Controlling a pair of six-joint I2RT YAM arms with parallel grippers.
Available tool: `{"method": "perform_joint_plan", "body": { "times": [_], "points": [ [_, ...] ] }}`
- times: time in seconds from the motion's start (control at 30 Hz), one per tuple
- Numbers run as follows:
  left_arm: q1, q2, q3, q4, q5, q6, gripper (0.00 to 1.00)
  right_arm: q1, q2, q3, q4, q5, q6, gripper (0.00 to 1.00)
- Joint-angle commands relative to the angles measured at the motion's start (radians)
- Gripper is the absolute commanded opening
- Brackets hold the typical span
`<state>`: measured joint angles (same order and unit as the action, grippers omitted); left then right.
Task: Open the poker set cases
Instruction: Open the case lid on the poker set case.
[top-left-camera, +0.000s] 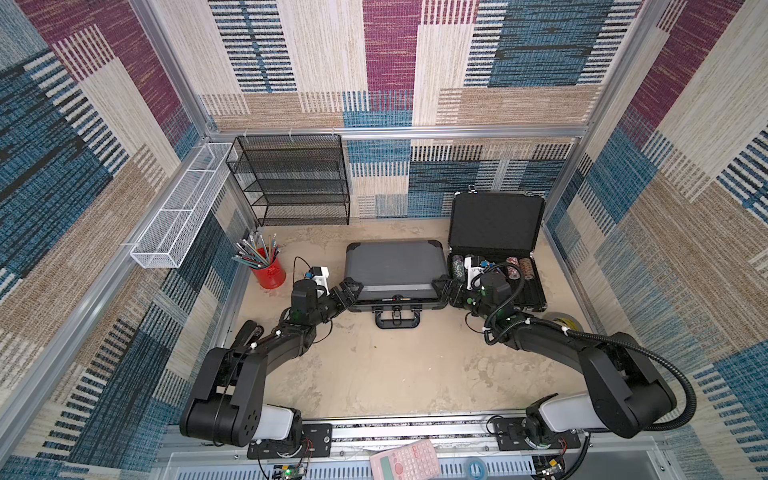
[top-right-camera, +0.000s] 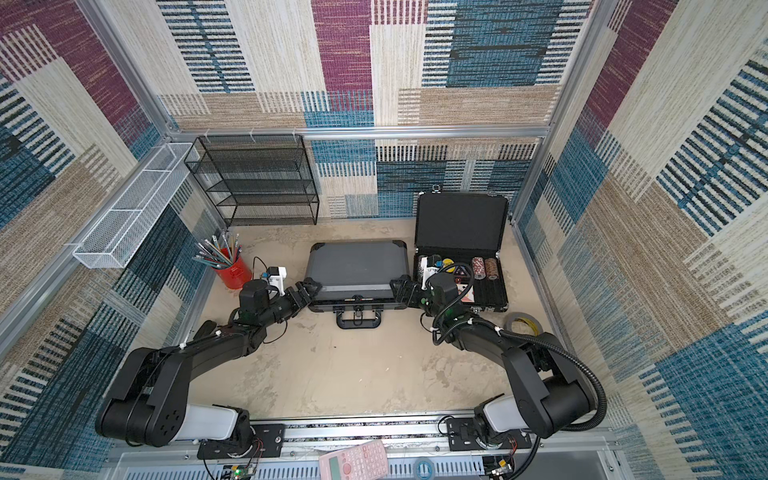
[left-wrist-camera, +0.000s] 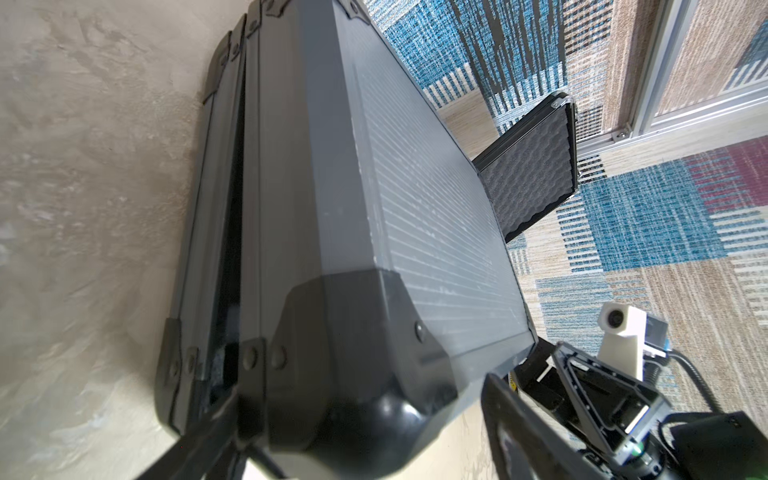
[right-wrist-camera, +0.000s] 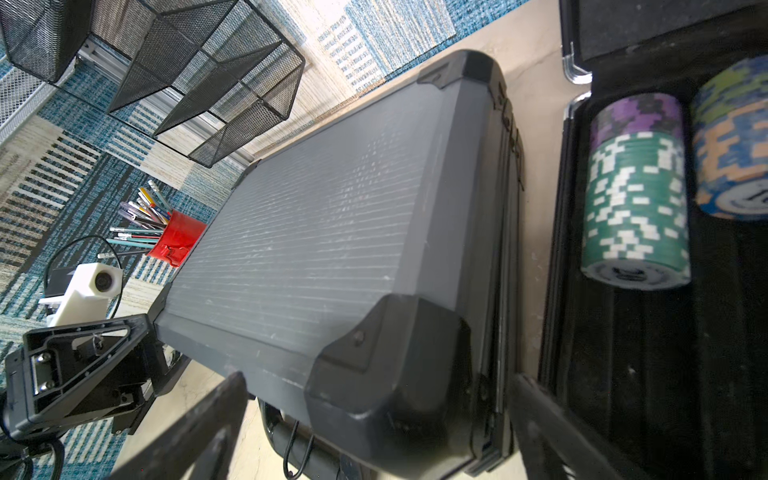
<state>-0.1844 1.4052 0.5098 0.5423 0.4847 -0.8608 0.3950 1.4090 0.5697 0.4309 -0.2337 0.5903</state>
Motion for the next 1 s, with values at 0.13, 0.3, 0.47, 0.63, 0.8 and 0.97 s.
{"method": "perform_joint_plan", "body": {
  "times": [0.13, 0.3, 0.47, 0.63, 0.8, 0.97],
  "points": [
    [-0.001, -0.041, 0.002, 0.061, 0.042, -0.011, 0.85, -0.015, 0.033, -0.008, 0.116, -0.133, 0.064, 0.99],
    [-0.001, -0.059, 0.01, 0.004, 0.025, 0.027, 0.85, -0.016, 0.057, -0.01, 0.174, -0.167, 0.095, 0.99],
    [-0.001, -0.063, 0.008, -0.02, 0.016, 0.044, 0.85, -0.017, 0.084, 0.004, 0.223, -0.213, 0.125, 0.99],
    [-0.001, -0.109, 0.007, -0.095, -0.019, 0.088, 0.84, -0.016, 0.096, 0.009, 0.267, -0.242, 0.156, 0.99],
    [-0.001, -0.21, -0.019, -0.171, -0.095, 0.135, 0.86, -0.016, 0.091, 0.014, 0.276, -0.248, 0.163, 0.99],
    [-0.001, -0.284, -0.043, -0.227, -0.141, 0.163, 0.87, -0.016, 0.079, 0.028, 0.258, -0.245, 0.158, 0.99]
  ]
}}
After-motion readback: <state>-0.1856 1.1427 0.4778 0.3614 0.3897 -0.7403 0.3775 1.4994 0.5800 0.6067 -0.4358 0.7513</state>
